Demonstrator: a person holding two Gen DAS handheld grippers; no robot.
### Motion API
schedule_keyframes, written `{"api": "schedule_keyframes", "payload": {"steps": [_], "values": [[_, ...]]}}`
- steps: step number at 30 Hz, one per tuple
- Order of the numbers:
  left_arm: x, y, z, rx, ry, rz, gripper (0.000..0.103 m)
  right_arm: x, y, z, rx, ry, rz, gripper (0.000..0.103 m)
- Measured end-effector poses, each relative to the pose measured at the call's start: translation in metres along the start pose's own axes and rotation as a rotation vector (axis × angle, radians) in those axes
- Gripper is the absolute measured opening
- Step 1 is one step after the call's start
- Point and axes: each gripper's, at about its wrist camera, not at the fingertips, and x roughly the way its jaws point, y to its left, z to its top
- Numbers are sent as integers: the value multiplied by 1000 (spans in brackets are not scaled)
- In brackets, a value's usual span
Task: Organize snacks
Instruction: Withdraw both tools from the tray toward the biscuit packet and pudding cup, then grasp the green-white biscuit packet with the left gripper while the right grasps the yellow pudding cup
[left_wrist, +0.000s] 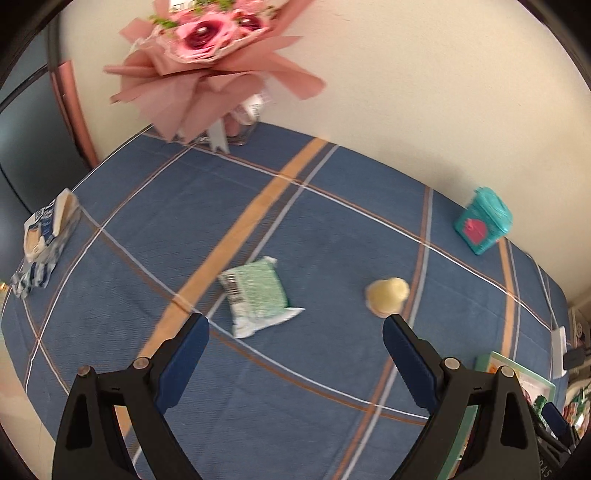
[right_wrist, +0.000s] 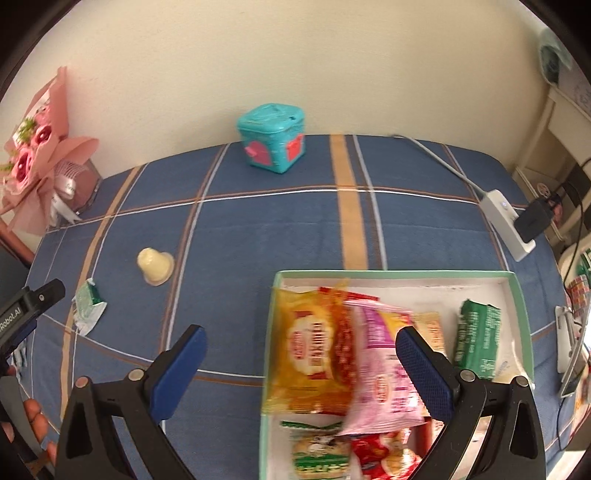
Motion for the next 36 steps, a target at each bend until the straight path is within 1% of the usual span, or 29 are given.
{"api": "schedule_keyframes", "payload": {"steps": [5, 9, 12, 15, 19, 21, 25, 27, 30, 33, 36], "values": [[9, 30, 6, -64, 31, 25, 95, 5, 34, -4, -53, 10, 42, 103], [17, 48, 9, -108, 52, 13, 95, 8, 57, -5, -80, 6, 91, 103], [29, 51, 11, -111, 79, 1, 95, 16, 72, -3, -80, 9, 143, 103], [44, 49, 12, -106, 116, -17, 95, 27, 90, 3, -106, 17, 155, 103], [65, 49, 13, -119, 151, -33, 95, 53, 109, 14, -129, 37, 178, 103], [75, 48, 14, -127, 171, -34, 95, 73, 115, 21, -123, 71, 176, 102], [91, 46, 15, -135, 179, -44, 95, 103, 125, 30, -120, 124, 154, 102], [98, 46, 16, -137, 179, -46, 94, 113, 133, 33, -136, 131, 160, 101], [108, 48, 16, -149, 189, -49, 91, 125, 144, 37, -160, 138, 161, 96], [116, 48, 17, -146, 193, -46, 91, 135, 155, 41, -190, 139, 144, 91], [118, 45, 18, -138, 180, -36, 90, 142, 163, 45, -216, 134, 122, 87]]}}
